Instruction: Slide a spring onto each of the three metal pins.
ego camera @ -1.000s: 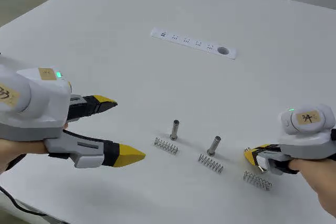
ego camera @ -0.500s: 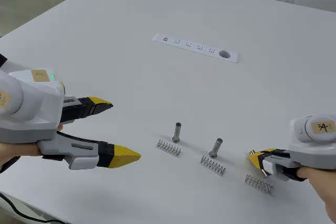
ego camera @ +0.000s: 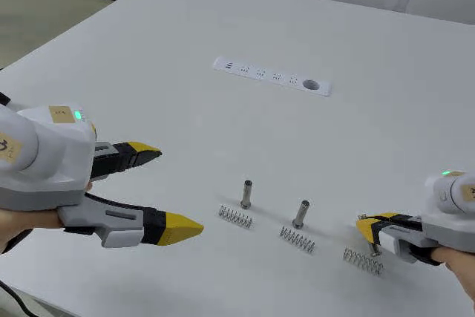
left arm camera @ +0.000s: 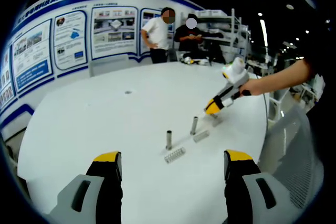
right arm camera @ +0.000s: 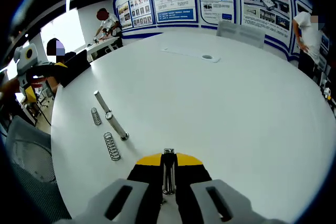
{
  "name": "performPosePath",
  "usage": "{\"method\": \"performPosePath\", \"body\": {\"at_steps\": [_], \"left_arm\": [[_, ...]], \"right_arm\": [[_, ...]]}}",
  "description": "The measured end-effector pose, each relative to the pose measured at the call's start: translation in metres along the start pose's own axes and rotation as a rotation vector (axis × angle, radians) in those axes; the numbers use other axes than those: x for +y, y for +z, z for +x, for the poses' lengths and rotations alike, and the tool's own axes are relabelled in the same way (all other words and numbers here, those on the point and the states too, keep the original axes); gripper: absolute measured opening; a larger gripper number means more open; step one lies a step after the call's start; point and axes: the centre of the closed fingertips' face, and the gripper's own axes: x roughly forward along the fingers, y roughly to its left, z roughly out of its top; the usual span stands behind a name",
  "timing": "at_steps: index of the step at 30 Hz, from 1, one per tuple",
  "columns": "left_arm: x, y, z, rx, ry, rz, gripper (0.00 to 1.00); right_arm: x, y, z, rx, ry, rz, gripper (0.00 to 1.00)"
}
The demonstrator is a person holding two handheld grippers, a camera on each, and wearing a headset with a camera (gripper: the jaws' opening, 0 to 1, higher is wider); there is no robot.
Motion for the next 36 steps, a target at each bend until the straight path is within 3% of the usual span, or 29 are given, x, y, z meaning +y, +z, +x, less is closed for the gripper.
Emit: {"method": "performPosePath", "body": {"at_steps": [15, 27, 33, 36], "left_arm": [[-0.002, 0.004, -0.007, 0.002, 0.008, 0.017, 0.81], [-0.005, 0.007, -0.012, -0.007, 0.013, 0.024, 0.81], [-0.008, 0.008, -0.013, -0.009, 0.015, 0.023, 0.81], [-0.012, 0.006, -0.012, -0.004, 0.009, 0.024, 0.81]], "right_arm": [[0.002, 0.006, -0.013, -0.066, 0.001, -0.008, 0.08], [0.012, 0.006, -0.014, -0.09, -0.002, -0.079, 0.08], [0.013, 0.007, -0.016, -0.136, 0.0, -0.122, 0.08], [0.012, 0.005, -0.019, -0.145, 0.001, -0.108, 0.08]]}}
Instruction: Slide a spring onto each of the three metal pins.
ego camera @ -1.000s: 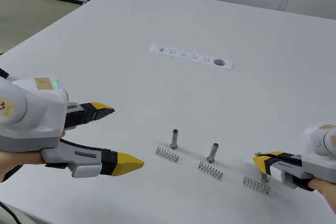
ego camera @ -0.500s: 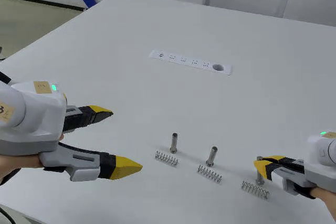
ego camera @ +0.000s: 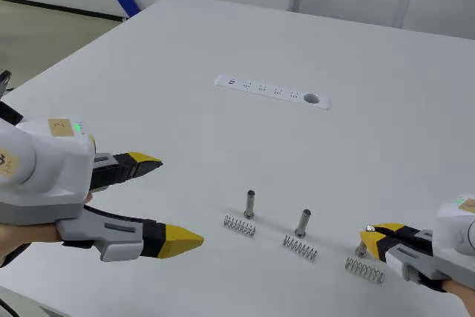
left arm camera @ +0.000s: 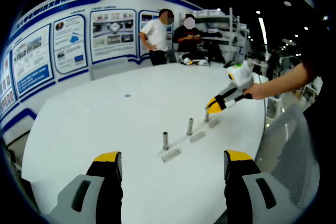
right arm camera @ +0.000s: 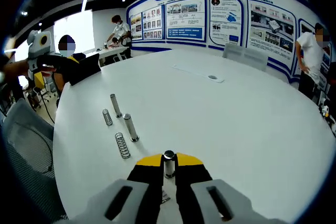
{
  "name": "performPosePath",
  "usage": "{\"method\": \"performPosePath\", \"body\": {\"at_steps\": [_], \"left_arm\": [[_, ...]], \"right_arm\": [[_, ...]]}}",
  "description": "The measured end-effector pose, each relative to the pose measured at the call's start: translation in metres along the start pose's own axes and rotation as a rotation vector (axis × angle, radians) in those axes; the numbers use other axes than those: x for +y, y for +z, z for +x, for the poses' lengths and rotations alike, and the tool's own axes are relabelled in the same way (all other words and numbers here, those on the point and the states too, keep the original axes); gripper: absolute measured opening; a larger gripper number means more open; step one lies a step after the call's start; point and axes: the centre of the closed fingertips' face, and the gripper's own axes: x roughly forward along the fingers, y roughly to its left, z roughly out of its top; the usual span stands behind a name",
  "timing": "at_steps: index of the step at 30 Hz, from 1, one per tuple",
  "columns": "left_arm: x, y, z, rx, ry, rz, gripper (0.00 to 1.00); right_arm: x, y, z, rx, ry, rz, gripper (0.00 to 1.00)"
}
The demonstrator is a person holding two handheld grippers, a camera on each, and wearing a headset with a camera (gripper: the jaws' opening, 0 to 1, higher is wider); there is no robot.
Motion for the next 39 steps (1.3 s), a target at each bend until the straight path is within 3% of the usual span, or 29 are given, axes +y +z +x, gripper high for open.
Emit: {"method": "performPosePath", "body": {"at_steps": [11, 18, 23, 26, 29, 39], "left_arm": [[-0.009, -0.001, 0.007, 0.009, -0.016, 0.004, 0.81], [-0.012, -0.001, 0.008, 0.007, -0.022, 0.001, 0.81], [-0.014, -0.005, 0.007, 0.014, -0.025, 0.001, 0.81], [-0.014, -0.006, 0.008, 0.014, -0.026, -0.002, 0.81], [-0.015, -0.006, 0.008, 0.016, -0.026, -0.001, 0.81], [-0.012, -0.009, 0.014, 0.008, -0.031, -0.026, 0.8]], "right_arm": [[-0.002, -0.002, -0.005, -0.02, 0.003, -0.031, 0.08], [-0.005, 0.0, -0.004, -0.027, -0.001, -0.005, 0.09], [-0.007, 0.003, -0.007, -0.03, -0.006, 0.031, 0.19], [-0.001, 0.006, -0.01, -0.048, 0.03, 0.076, 0.2], [0.003, 0.005, -0.015, -0.052, 0.045, 0.051, 0.22], [0.007, -0.027, -0.024, 0.055, 0.128, -0.058, 0.24]]}}
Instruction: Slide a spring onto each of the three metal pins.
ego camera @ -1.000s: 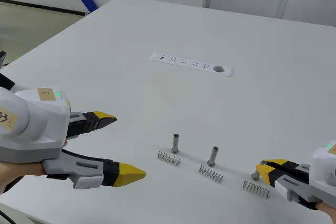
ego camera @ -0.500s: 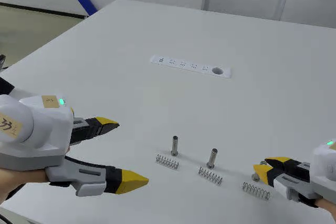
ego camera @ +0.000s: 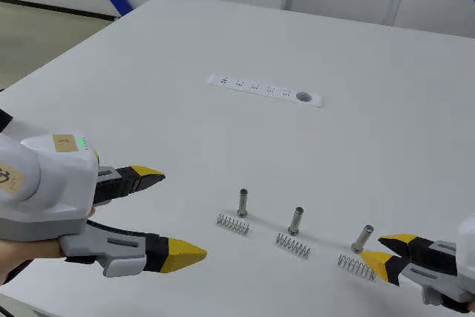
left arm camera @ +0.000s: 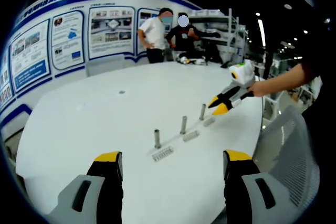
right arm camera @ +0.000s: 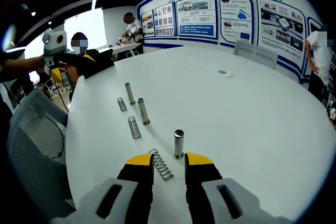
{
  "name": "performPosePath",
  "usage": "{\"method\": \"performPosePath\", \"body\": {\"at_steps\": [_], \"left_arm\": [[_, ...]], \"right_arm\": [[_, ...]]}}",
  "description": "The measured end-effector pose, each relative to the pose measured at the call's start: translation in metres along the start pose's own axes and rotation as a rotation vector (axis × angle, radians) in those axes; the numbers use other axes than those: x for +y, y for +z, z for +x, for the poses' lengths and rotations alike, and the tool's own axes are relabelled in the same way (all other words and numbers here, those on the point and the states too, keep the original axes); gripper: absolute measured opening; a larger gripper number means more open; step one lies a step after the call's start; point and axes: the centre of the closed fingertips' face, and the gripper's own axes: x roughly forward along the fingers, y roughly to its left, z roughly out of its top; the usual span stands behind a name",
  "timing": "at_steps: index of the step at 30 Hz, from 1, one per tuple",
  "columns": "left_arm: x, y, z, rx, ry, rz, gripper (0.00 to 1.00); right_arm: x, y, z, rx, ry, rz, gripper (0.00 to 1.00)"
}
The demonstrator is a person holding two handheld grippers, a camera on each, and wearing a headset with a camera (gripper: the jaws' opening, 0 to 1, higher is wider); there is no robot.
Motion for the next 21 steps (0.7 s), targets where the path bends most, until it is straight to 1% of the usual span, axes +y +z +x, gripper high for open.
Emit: {"method": "performPosePath", "body": {"at_steps": [2, 3, 5, 9, 11, 13, 15, 18, 21], "left_arm": [[0.0, -0.001, 0.002, 0.005, -0.004, 0.001, 0.8], [0.0, -0.001, 0.002, 0.006, -0.006, 0.001, 0.8], [0.0, -0.001, 0.004, 0.009, -0.01, 0.0, 0.8], [0.0, -0.003, 0.005, 0.016, -0.013, -0.002, 0.8], [0.001, -0.001, 0.006, 0.002, -0.008, -0.015, 0.8], [0.004, 0.003, 0.006, -0.016, -0.005, -0.031, 0.8], [0.005, 0.003, 0.007, -0.016, -0.002, -0.032, 0.79], [0.004, 0.003, 0.008, -0.008, -0.007, -0.026, 0.79], [0.003, 0.0, 0.009, 0.005, -0.012, -0.02, 0.79]], "right_arm": [[0.002, -0.006, 0.002, 0.02, 0.022, -0.033, 0.24], [0.003, -0.008, 0.004, 0.022, 0.033, -0.034, 0.24], [0.004, -0.012, 0.006, 0.03, 0.056, -0.018, 0.24], [0.002, -0.014, 0.008, 0.029, 0.067, 0.009, 0.23], [0.004, -0.016, 0.01, 0.037, 0.078, 0.015, 0.23], [0.006, -0.019, 0.012, 0.051, 0.095, 0.009, 0.23], [0.008, -0.022, 0.014, 0.063, 0.108, 0.0, 0.23], [0.01, -0.024, 0.017, 0.081, 0.122, -0.011, 0.23], [0.012, -0.029, 0.019, 0.105, 0.135, -0.041, 0.23]]}}
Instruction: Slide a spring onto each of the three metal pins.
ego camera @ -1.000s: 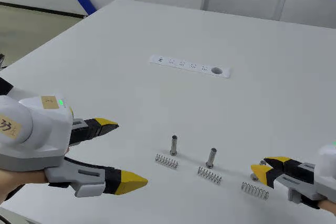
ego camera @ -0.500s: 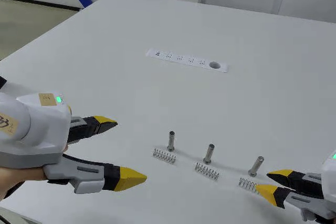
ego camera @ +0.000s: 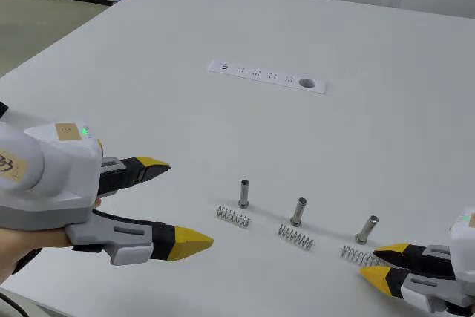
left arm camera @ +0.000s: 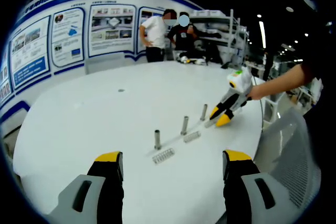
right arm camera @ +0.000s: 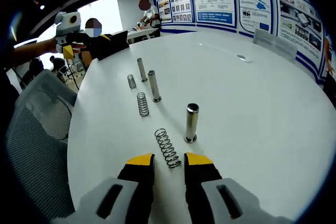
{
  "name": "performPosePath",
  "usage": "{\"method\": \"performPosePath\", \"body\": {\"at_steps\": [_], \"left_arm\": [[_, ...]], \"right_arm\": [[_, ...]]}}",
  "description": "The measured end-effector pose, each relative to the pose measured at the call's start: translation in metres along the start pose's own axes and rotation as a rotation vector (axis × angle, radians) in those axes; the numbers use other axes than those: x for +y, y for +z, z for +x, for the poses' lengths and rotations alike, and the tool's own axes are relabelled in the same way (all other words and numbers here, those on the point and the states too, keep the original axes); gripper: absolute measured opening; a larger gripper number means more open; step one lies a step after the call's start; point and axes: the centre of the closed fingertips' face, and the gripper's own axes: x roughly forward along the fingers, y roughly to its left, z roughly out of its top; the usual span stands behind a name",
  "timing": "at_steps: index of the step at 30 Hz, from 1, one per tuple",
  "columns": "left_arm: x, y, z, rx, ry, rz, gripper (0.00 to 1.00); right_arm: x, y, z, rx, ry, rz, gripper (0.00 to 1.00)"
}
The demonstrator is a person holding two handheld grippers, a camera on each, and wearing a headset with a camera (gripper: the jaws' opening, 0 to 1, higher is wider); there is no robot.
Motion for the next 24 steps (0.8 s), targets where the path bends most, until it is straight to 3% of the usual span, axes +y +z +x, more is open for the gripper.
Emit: {"method": "performPosePath", "body": {"at_steps": [4, 12, 17, 19, 24], "left_arm": [[-0.001, -0.004, 0.0, 0.012, -0.005, -0.003, 0.79], [-0.002, 0.002, -0.003, -0.011, 0.002, -0.01, 0.79], [-0.005, 0.005, -0.008, -0.022, 0.008, -0.012, 0.78], [-0.007, 0.005, -0.009, -0.019, 0.008, -0.01, 0.78], [-0.014, 0.003, -0.006, 0.006, -0.008, 0.01, 0.78]], "right_arm": [[0.0, 0.001, 0.001, 0.0, -0.001, -0.031, 0.22], [-0.003, 0.0, 0.0, 0.007, 0.006, -0.091, 0.13], [-0.001, -0.001, 0.001, 0.014, 0.005, -0.114, 0.12], [-0.006, -0.002, -0.001, 0.022, -0.027, -0.1, 0.12], [0.001, -0.003, -0.009, 0.031, -0.006, -0.133, 0.11]]}}
